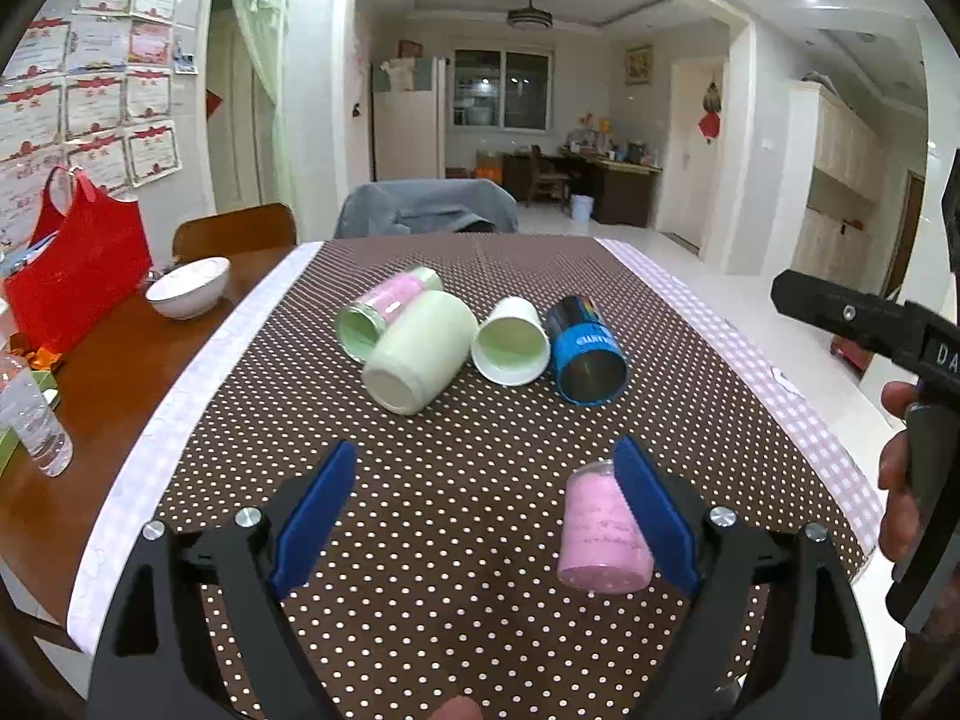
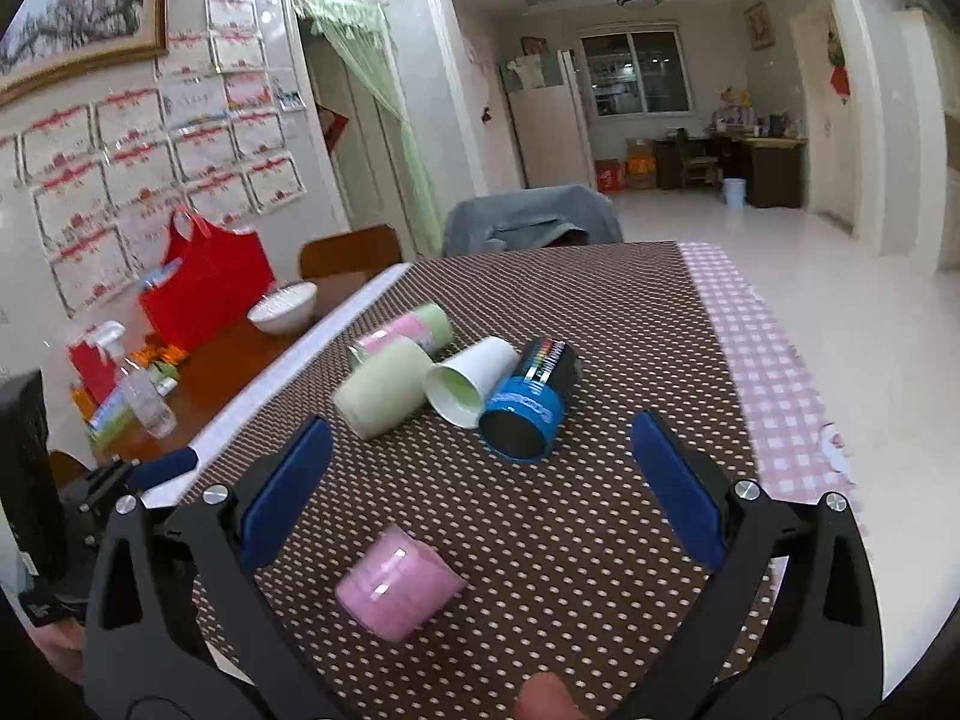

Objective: Flip cup upside down
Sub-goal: 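Lower the pink cup upright onto the runner and open the left tool, then roll the right tool and bring its fingers to the pink cup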

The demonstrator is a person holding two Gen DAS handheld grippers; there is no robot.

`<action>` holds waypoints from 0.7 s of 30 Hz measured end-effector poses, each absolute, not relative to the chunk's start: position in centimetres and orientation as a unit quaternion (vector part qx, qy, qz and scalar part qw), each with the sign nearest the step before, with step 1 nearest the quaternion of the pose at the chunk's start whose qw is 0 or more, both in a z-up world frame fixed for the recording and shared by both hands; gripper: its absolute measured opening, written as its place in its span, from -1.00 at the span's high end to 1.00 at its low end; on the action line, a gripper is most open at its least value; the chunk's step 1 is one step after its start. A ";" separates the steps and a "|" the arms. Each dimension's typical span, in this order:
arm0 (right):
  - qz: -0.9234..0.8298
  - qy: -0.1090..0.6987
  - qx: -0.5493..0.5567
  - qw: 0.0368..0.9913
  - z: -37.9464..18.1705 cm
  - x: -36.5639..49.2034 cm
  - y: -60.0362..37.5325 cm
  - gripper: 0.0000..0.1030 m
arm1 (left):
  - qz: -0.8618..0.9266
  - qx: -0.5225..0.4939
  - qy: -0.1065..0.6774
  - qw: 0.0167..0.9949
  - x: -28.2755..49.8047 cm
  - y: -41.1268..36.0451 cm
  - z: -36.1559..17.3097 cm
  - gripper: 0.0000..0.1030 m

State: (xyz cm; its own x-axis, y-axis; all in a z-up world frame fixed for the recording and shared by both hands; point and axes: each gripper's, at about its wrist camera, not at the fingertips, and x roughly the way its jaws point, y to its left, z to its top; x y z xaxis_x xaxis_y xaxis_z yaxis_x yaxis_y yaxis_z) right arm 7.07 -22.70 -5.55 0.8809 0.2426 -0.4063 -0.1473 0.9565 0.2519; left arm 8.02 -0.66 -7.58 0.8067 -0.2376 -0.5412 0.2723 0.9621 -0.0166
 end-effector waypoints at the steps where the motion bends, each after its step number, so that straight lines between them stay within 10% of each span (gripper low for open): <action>1: 0.106 0.210 0.101 0.967 -5.5 6.9 -22.6 -0.89 | -0.131 0.030 0.276 0.952 7.8 -0.6 -7.4 -0.67; 21: 0.208 0.219 -0.003 0.953 -5.1 6.7 -20.3 -0.89 | -0.085 0.021 0.234 0.968 5.3 1.0 -5.5 -0.67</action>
